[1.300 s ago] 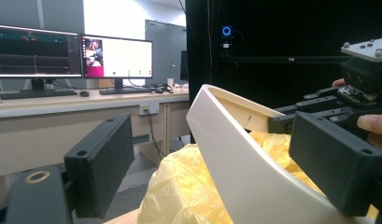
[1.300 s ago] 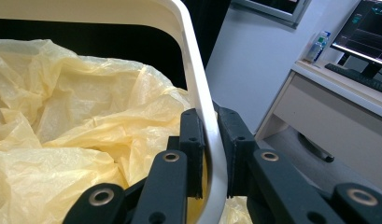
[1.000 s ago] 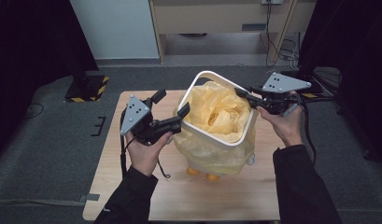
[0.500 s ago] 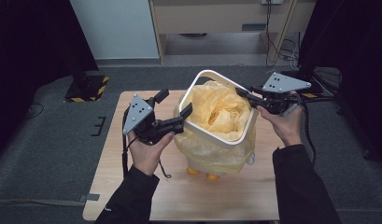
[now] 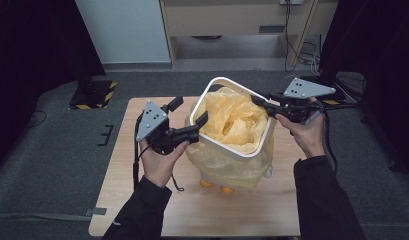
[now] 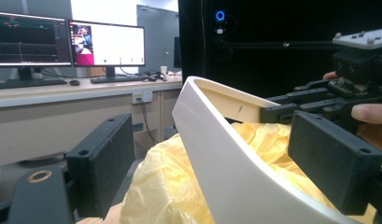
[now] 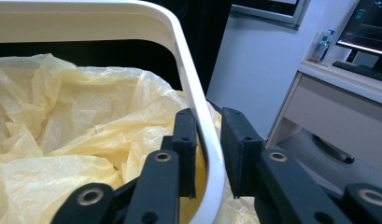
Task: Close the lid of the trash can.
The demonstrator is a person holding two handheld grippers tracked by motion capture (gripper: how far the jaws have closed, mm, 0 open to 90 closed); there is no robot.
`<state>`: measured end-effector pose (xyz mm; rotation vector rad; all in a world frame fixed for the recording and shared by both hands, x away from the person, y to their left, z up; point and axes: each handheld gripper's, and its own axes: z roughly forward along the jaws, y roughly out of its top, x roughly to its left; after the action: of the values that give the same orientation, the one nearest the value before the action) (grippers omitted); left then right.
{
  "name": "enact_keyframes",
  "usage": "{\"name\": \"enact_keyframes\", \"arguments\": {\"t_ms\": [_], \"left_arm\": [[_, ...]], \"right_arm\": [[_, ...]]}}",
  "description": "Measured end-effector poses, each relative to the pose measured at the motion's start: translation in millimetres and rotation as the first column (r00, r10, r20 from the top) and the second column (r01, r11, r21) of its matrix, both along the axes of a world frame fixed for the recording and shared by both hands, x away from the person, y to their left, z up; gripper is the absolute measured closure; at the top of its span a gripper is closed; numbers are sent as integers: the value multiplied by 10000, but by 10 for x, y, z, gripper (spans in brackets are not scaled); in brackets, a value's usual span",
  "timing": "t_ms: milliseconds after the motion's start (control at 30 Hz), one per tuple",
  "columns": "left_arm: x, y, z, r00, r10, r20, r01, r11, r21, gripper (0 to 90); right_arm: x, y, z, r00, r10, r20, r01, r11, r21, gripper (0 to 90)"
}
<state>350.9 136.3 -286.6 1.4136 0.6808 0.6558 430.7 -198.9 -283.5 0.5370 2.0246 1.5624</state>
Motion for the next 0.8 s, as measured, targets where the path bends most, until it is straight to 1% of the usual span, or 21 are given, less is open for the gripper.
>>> {"name": "enact_keyframes", "arguments": {"t_ms": [100,133,200,267,300,333,367,467,633,667,700,733,767,800], "left_arm": [[-4,8,-11,10000,34,-10,-34,10000,15,138],[-7,10,-10,9999,130,-16,-129,9998,127,140],[-8,17,-9,9999,159,-12,-159,9998,139,143],[-11,31,-6,9997,240,-15,-240,9995,188,156],[-9,41,-18,9991,414,-101,-408,9979,495,160],[-4,47,-32,9990,401,-205,-391,9980,488,160],[-4,47,-32,9990,401,-205,-391,9980,488,160],[-2,61,-76,9988,367,-316,-359,9990,283,158],[8,68,-85,9983,479,-342,-468,9984,325,158],[16,63,-83,9980,521,-344,-509,9981,358,158],[22,59,-88,9976,600,-336,-583,9971,496,168],[33,55,-98,9977,586,-352,-570,9974,435,169],[41,53,-109,9979,506,-404,-494,9983,299,168],[46,52,-118,9980,473,-418,-465,9987,206,167]], "right_arm": [[-8,-13,-3,10000,-66,-2,66,10000,61,708],[-11,-14,-1,10000,-96,-21,96,9999,85,693],[-13,-16,2,10000,-71,-65,72,9999,122,682],[-24,-31,8,9998,21,-172,-16,9996,277,650],[-25,-33,9,9997,31,-241,-23,9995,322,642],[-29,-36,8,9997,46,-255,-38,9994,331,637],[-32,-36,7,9996,51,-288,-41,9994,345,635],[-40,-34,4,9995,19,-308,-7,9992,400,612],[-33,-27,16,9995,-93,-304,103,9994,316,564],[-33,-25,17,9996,-87,-286,95,9995,294,551],[-32,-26,16,9998,-32,-209,39,9994,345,521],[-29,-27,17,9996,91,-268,-78,9989,470,503],[-28,-27,20,9994,204,-287,-191,9988,446,500],[-32,-26,22,9996,152,-231,-144,9993,348,503]]}}
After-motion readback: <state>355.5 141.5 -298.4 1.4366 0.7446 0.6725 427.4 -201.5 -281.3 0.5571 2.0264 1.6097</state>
